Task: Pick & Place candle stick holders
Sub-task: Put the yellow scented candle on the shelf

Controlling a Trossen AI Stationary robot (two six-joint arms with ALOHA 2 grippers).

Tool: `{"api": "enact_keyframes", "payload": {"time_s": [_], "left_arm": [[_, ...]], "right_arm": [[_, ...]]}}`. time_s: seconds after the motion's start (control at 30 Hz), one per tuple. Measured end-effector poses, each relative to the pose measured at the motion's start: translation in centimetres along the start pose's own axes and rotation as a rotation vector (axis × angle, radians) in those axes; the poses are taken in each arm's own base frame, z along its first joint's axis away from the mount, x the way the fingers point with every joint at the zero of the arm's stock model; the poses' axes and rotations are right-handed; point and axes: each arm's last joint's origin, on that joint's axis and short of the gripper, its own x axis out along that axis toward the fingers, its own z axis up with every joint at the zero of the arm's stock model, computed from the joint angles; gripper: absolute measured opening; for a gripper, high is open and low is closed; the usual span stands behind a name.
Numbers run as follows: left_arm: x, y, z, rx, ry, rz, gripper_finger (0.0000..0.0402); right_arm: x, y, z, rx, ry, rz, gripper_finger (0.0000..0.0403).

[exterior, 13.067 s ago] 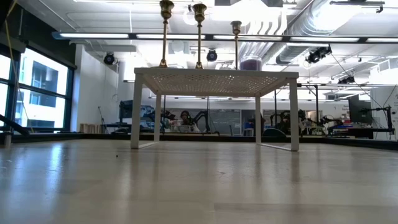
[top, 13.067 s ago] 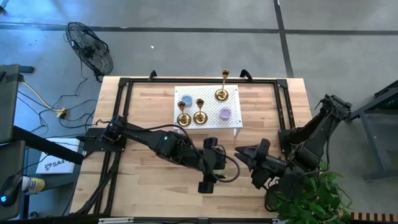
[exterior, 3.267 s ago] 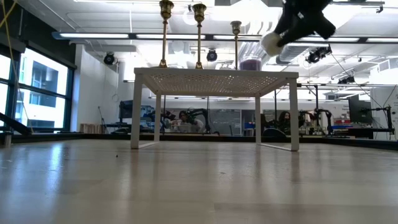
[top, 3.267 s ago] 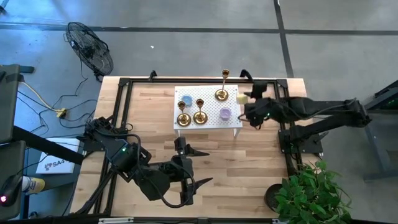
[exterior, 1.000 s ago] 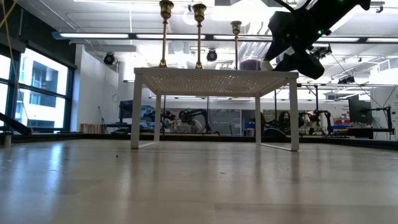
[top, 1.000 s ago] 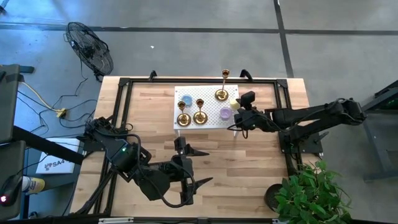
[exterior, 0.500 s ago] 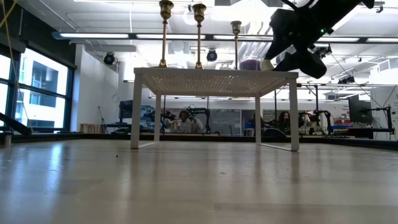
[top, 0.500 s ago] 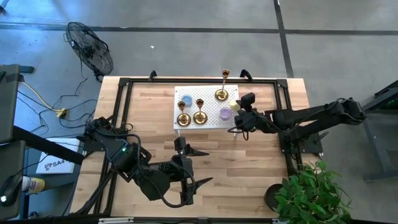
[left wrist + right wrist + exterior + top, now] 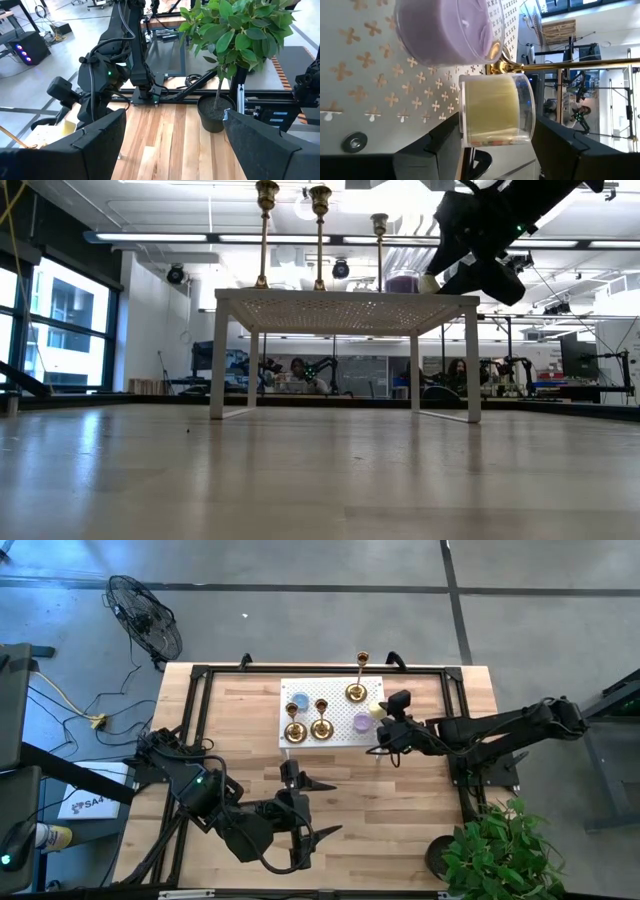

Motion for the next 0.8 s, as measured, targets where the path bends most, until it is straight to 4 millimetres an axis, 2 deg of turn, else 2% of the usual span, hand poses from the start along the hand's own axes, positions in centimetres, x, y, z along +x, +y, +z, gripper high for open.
{"api": "enact_keyframes", "payload": {"time_s": [0.8], "left_arm": [[-0.01, -0.01, 0.0, 0.0, 0.0, 0.0, 0.0328]], "right_arm": [[-0.71, 0.47, 0.58, 0.003, -0.035, -0.01, 0.0209]]}}
